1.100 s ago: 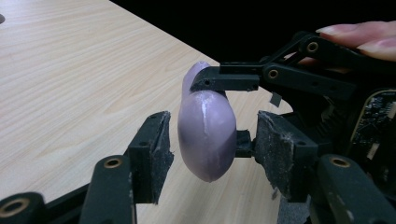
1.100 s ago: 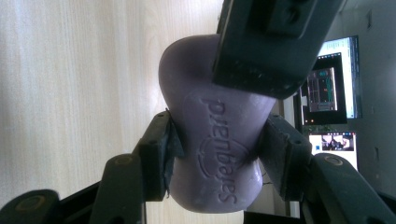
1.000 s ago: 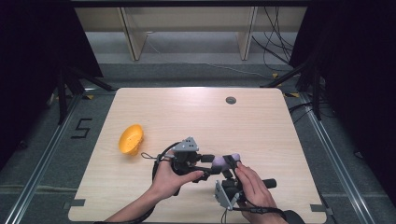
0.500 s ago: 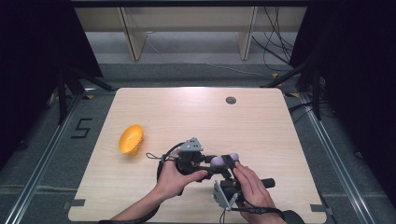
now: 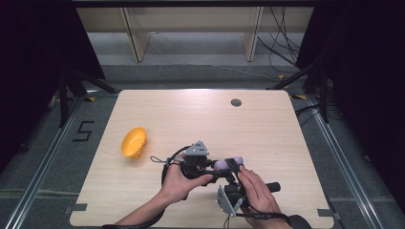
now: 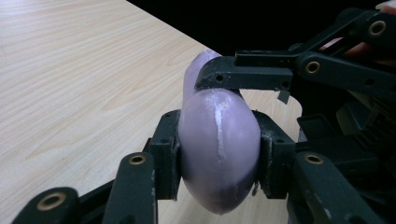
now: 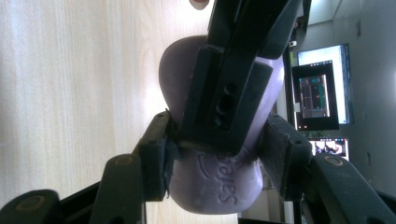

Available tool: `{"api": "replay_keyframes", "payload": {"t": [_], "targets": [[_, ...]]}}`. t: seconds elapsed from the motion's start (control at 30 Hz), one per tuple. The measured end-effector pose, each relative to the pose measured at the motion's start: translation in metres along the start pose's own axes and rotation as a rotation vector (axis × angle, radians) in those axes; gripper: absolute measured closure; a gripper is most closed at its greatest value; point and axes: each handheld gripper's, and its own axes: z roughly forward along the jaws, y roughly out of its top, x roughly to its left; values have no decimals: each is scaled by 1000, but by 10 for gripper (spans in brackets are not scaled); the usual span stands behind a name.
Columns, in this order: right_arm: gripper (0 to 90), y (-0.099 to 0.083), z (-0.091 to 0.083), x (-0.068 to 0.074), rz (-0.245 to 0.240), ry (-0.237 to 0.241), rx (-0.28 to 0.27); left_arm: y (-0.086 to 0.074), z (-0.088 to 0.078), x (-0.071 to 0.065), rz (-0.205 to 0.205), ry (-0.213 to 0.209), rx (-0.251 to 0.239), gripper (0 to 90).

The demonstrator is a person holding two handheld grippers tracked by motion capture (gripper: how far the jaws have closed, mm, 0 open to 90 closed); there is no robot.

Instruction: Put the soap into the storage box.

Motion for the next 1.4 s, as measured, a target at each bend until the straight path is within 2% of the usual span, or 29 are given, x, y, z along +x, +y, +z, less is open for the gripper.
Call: {"api": "replay_keyframes", "payload": {"t": [0.07,0.1,0.13,0.17,0.2,0.27,0.33,0.4,0.43,0.47,0.5,0.53,0.57,0.63,0.73,0.77,0.8,0.87,0.97,1.0,1.07,1.13,1.17,1.2,1.23,1.27,1.3,1.37,1.4], "targets": [[498,1,0,-1,-18,-10,-13,1,-2,0,8,6,7,582],[498,2,0,-4,-52,-19,-19,1,-3,0,24,11,13,584],[497,2,0,-3,-29,-11,-19,1,-2,-2,18,17,5,585],[497,2,0,-3,-29,-11,-19,1,-2,-2,28,16,2,585],[496,3,-1,-2,4,-2,-13,1,-3,-4,32,36,4,586],[494,3,-1,-2,3,-2,-10,2,-3,-5,51,38,6,586],[457,4,-1,-3,-1,-8,-6,3,-4,-5,80,68,16,586],[378,2,0,-4,-9,-9,4,4,-5,-4,61,64,1,587],[372,1,0,-3,-3,-9,8,4,-6,-3,56,63,1,587],[372,1,0,-3,-3,-9,8,4,-7,-4,48,85,-12,587],[351,-1,-1,-4,-14,-12,1,5,-8,-3,63,74,-10,587],[351,-1,-1,-4,-14,-12,1,5,-9,-3,57,83,-4,587],[344,-2,-1,-3,13,-13,7,5,-10,-3,63,104,1,587],[324,-3,-3,-4,15,-15,6,5,-12,-1,71,100,-2,587],[319,-5,-4,-4,27,-17,2,4,-16,0,67,131,-13,587],[319,-5,-5,-7,4,-27,-2,5,-18,1,75,137,-8,587],[319,-6,-5,-5,32,-26,5,5,-20,1,65,143,-18,587],[318,-8,-6,-6,52,-25,6,5,-22,3,63,150,-22,587],[318,-11,-8,-9,38,-27,-3,4,-25,3,47,184,-40,587],[318,-13,-8,-9,56,-24,0,4,-26,4,58,188,-38,587],[318,-17,-10,-11,50,-37,13,3,-29,4,56,204,-34,587],[319,-23,-12,-12,101,-32,13,2,-31,4,52,224,-47,587],[319,-23,-12,-12,101,-32,13,2,-32,5,48,222,-40,587],[319,-24,-12,-12,113,-32,16,1,-34,5,45,238,-56,587],[319,-26,-14,-10,165,-24,27,2,-36,6,41,247,-53,587],[318,-27,-15,-10,173,-19,26,1,-37,6,39,269,-67,587],[318,-29,-15,-10,190,-25,26,1,-39,6,25,280,-67,587],[316,-32,-16,-10,218,-16,35,-2,-43,8,-11,290,-99,587],[316,-34,-15,-11,196,-18,27,-3,-45,9,-16,304,-103,587]]}}
